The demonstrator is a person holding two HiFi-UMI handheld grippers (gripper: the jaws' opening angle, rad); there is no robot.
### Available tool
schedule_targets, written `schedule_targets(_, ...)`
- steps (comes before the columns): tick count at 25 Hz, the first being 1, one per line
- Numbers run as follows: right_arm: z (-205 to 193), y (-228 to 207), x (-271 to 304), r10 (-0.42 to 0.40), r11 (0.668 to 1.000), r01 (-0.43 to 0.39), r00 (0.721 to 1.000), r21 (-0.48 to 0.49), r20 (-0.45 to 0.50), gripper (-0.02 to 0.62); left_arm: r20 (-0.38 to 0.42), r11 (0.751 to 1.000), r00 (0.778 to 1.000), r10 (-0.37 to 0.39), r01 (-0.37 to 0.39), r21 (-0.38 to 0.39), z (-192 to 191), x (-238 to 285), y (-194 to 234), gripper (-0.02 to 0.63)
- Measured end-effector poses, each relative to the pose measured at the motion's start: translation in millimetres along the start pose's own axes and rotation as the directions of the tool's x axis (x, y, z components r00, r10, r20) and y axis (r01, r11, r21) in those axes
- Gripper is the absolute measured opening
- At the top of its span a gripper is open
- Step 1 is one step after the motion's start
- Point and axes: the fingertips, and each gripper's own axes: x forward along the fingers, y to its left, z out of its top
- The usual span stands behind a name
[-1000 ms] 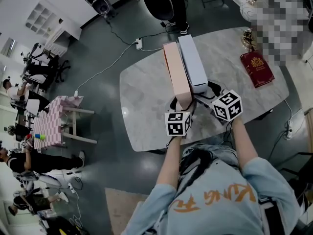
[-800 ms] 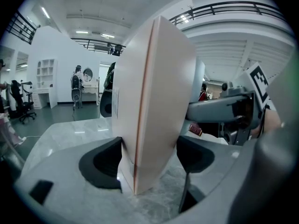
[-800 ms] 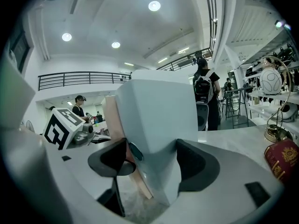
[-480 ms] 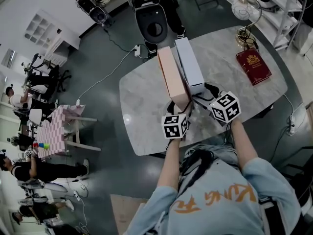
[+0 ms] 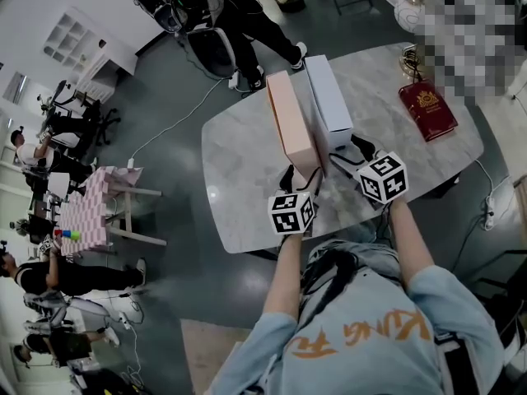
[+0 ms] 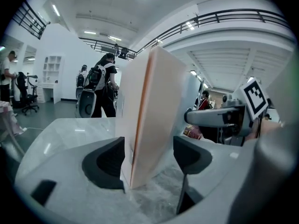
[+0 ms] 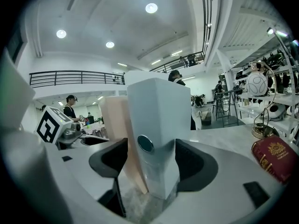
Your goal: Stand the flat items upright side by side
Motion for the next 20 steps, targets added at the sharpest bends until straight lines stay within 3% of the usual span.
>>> schedule_targets(7,-9.7,1.4,-26.2,-0.034,0.999,0.033,0.999,0.023,0.028,0.3,0.029,0.997,0.999,0.038,-0.036,-0.065,-6.9,-26.3,-2.1,0.281)
schedule_targets(16,-21.1,-2.8,-50.7,-0.102,0.989,0.091,0.991,0.115,0.09,0.144,0.058,0.996,0.997,0.045,-0.04,-0.075,-2.4,-46.8,-15.6,0.182)
schedule_targets(20,-10.7,-1.3,-55.0,-0.118,0.988,0.103,0.984,0.113,0.134,0.065,0.082,0.996,0.996,0.034,-0.027,-0.088,0.8,-46.7,-18.5,0.077)
